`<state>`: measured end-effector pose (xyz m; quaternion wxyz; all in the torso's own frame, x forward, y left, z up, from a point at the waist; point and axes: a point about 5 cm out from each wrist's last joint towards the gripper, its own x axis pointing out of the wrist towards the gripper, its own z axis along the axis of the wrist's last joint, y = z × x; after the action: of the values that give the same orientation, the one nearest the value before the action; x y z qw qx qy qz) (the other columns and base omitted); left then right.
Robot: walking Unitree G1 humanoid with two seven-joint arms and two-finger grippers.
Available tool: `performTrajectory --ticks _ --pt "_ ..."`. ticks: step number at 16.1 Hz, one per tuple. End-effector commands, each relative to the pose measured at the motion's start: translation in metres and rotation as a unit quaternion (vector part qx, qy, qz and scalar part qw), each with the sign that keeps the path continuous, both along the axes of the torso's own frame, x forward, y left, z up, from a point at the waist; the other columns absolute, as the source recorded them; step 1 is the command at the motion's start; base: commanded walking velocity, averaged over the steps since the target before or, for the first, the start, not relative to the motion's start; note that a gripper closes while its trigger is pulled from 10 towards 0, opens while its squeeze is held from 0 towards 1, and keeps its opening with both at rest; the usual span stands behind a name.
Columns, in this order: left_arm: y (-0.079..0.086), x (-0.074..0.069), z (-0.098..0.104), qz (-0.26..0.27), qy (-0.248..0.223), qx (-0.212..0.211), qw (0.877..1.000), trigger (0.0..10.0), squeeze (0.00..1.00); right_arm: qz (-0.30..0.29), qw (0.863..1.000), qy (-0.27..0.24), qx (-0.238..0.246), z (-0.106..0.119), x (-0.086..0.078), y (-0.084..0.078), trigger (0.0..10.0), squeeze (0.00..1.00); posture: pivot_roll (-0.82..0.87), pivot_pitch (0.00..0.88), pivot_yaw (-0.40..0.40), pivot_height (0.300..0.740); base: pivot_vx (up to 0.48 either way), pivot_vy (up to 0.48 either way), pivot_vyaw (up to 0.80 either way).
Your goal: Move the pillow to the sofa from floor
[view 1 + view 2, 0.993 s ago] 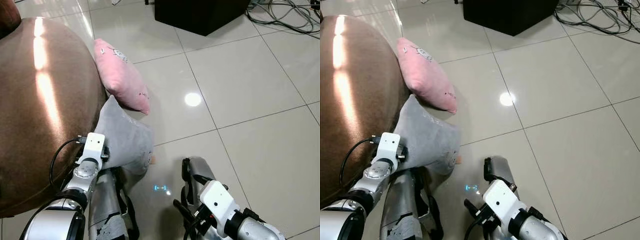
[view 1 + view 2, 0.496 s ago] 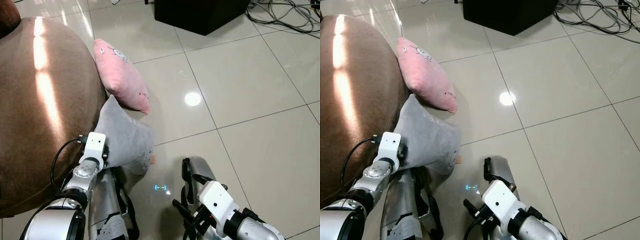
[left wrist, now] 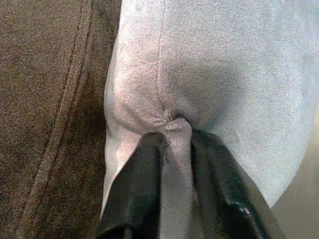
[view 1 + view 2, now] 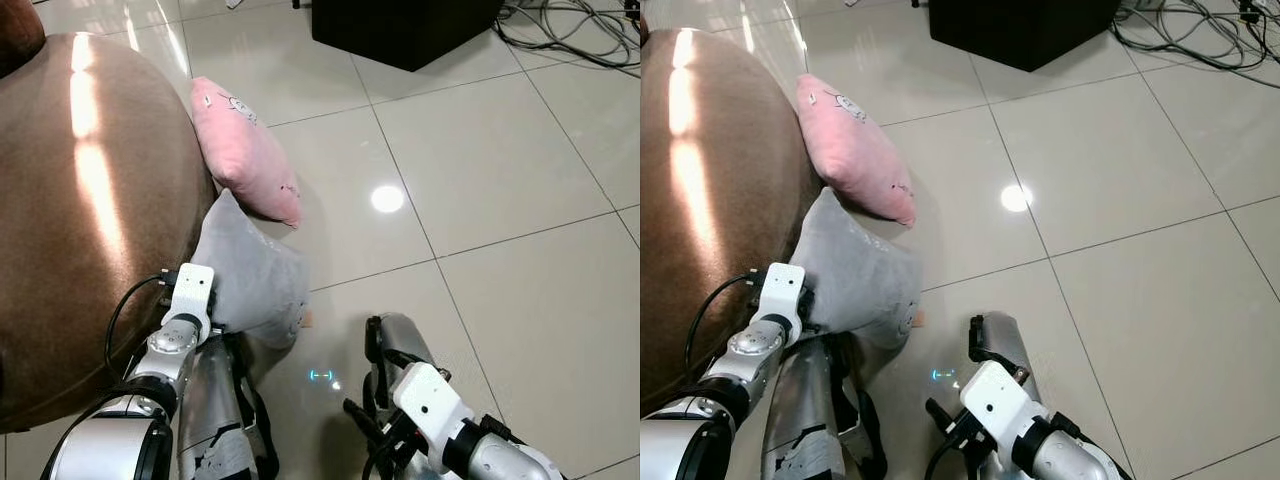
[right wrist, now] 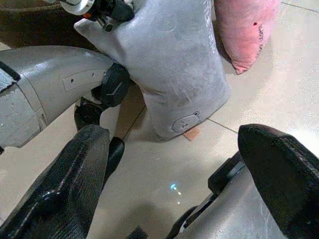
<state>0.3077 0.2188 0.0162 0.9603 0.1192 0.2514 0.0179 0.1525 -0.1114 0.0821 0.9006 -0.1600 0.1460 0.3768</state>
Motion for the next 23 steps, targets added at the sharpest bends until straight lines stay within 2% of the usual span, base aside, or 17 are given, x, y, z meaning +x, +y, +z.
performTrajectory --ticks 1,5,6,8,9,10,11,14,18,21,23 --pt "-0.001 -0.009 -0.011 0.004 0.027 -0.013 1.0 0.0 0.0 0.002 1.0 0.012 0.001 -0.005 -0.004 0.002 10.0 0.0 -0.25 0.355 0.025 0.567 0.0 0.0 0.0" --pt "-0.011 -0.007 -0.01 -0.028 0.027 -0.039 0.998 0.0 0.0 -0.007 1.0 0.008 0.0 -0.008 0.0 0.001 10.0 0.0 -0.22 0.328 0.028 0.567 0.0 0.0 0.0" --pt "-0.019 -0.004 -0.008 -0.052 0.015 -0.056 0.997 0.0 0.0 -0.017 1.0 0.005 0.001 -0.011 0.003 -0.001 10.0 0.0 -0.2 0.311 0.037 0.567 0.0 0.0 0.0" --pt "-0.026 -0.001 -0.005 -0.068 0.0 -0.079 0.995 0.0 0.0 -0.03 1.0 -0.001 0.003 -0.013 0.007 -0.004 10.0 0.0 -0.17 0.289 0.049 0.567 0.0 0.0 0.0" --pt "-0.034 0.001 -0.001 -0.09 -0.019 -0.111 0.99 0.0 0.0 -0.052 0.999 -0.006 0.007 -0.015 0.01 -0.009 10.0 0.0 -0.15 0.266 0.058 0.567 0.0 0.0 0.0" --pt "-0.037 0.002 0.001 -0.099 -0.027 -0.121 0.987 0.0 0.0 -0.066 0.998 -0.008 0.01 -0.016 0.012 -0.013 10.0 0.0 -0.14 0.25 0.063 0.567 0.0 0.0 0.0" --pt "-0.044 0.004 0.006 -0.12 -0.052 -0.154 0.979 0.0 0.0 -0.103 0.994 -0.015 0.017 -0.018 0.014 -0.022 10.0 0.0 -0.14 0.221 0.076 0.567 0.0 0.0 0.0" --pt "-0.052 0.005 0.015 -0.14 -0.093 -0.186 0.968 0.0 0.0 -0.16 0.986 -0.032 0.025 -0.016 0.015 -0.036 10.0 0.0 -0.14 0.19 0.096 0.567 0.0 0.0 0.0" --pt "-0.065 0.005 0.021 -0.17 -0.116 -0.193 0.959 0.0 0.0 -0.187 0.981 -0.042 0.023 -0.021 0.016 -0.042 10.0 0.0 -0.14 0.14 0.103 0.567 0.0 0.0 0.0" --pt "-0.068 0.01 0.025 -0.166 -0.121 -0.19 0.96 0.0 0.0 -0.185 0.981 -0.051 0.023 -0.021 0.021 -0.04 10.0 0.0 -0.15 0.133 0.1 0.567 0.0 0.0 0.0" --pt "-0.072 0.014 0.032 -0.168 -0.135 -0.201 0.956 0.0 0.0 -0.184 0.981 -0.053 0.018 -0.022 0.022 -0.042 10.0 0.0 -0.15 0.121 0.095 0.567 0.0 0.0 0.0"
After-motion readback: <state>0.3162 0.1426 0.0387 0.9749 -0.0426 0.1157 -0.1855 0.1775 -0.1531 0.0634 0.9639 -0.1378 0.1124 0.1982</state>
